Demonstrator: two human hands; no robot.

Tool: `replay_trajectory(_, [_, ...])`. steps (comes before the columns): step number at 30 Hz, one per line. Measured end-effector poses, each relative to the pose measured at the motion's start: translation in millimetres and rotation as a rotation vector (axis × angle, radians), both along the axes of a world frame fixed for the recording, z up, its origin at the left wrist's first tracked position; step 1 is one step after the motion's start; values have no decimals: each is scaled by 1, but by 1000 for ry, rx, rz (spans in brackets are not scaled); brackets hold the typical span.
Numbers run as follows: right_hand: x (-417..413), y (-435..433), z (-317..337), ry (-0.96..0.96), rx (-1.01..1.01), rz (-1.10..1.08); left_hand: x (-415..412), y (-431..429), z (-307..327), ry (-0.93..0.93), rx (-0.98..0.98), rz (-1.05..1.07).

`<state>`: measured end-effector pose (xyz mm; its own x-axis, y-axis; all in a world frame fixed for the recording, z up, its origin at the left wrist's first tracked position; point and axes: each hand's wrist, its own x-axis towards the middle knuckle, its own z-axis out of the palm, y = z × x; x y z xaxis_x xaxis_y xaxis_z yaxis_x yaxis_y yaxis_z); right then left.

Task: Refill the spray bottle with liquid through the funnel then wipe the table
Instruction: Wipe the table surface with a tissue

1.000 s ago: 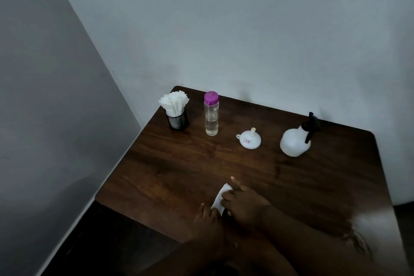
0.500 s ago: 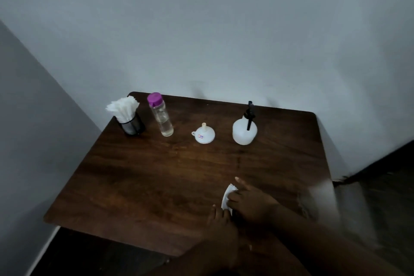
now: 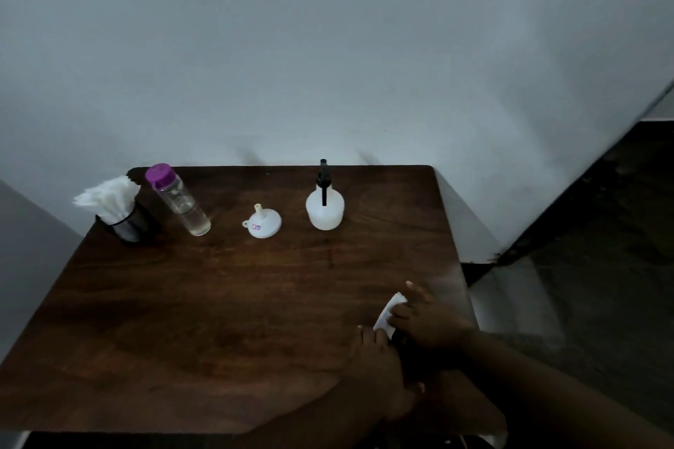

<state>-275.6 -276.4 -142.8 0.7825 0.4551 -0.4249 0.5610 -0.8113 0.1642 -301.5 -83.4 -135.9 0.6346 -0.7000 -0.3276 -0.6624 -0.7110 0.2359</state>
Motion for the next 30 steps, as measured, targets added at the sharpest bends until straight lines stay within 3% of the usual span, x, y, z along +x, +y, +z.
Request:
replay_trajectory(5, [-29, -10, 0, -9, 134, -240, -9, -3, -8, -67, -98, -53])
replay_trajectory(11, [-74, 13, -14, -199, 370, -570, -22, 1, -13, -16, -160, 1])
replay_trajectory(14, [-100, 34, -15, -211, 573, -810, -24, -1, -15, 75, -144, 69])
replay_trajectory(17, [-120, 57, -14, -196, 698, -1128, -26, -3, -7, 333, -116, 130])
replay_trajectory(20, [-130, 81, -20, -364, 980, -1365, -28, 1, -18, 665, -352, 279])
replay_trajectory(24, [-142, 100, -15, -329, 1339, -1528, -39, 5, -22, 930, -540, 487])
replay_trajectory(30, [-161, 112, -9, -456, 1736, -1791, -58, -2, -19, 849, -597, 424])
